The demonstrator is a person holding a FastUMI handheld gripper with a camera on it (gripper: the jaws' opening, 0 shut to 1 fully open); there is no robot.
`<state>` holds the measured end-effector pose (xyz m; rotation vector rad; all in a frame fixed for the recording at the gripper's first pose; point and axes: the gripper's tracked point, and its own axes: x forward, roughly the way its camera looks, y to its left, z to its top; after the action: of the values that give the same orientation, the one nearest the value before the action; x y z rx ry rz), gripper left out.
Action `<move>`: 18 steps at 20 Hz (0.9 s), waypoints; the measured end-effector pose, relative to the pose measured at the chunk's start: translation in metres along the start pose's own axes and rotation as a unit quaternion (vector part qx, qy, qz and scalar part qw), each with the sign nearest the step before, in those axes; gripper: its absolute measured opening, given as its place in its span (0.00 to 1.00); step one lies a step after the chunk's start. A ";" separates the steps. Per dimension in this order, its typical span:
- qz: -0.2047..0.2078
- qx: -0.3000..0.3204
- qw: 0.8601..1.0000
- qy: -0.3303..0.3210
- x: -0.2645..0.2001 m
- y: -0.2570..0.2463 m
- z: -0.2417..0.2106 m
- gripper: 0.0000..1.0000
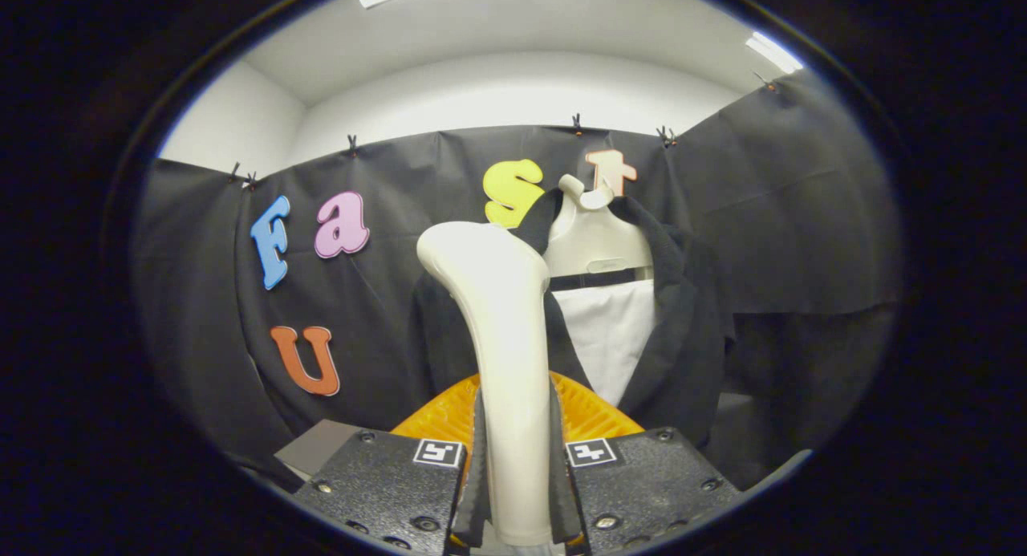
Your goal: Iron the clothes twice with a garment steamer, once on the left side and once on the right side.
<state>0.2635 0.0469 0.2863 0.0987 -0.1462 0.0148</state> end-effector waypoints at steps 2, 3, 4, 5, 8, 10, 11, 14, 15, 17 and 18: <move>-0.009 -0.011 1.000 0.010 0.006 -0.003 -0.015 0.34; -0.012 -0.014 1.000 0.016 0.007 -0.006 -0.023 0.34; -0.014 -0.016 1.000 0.022 0.008 -0.008 -0.031 0.34; -0.015 -0.018 0.999 0.027 0.009 -0.010 -0.038 0.34; -0.020 -0.032 0.999 0.037 0.008 -0.018 -0.057 0.34; -0.022 -0.037 0.998 0.045 0.007 -0.024 -0.068 0.34; -0.023 -0.039 0.998 0.048 0.006 -0.027 -0.074 0.34; -0.027 -0.045 0.997 0.060 0.003 -0.036 -0.090 0.34; -0.028 -0.044 0.997 0.064 0.002 -0.039 -0.095 0.34; -0.030 -0.047 0.996 0.073 0.000 -0.044 -0.109 0.34; -0.031 -0.049 0.995 0.077 -0.001 -0.047 -0.115 0.34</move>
<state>0.2802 0.0113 0.1682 0.0044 0.0109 -0.0469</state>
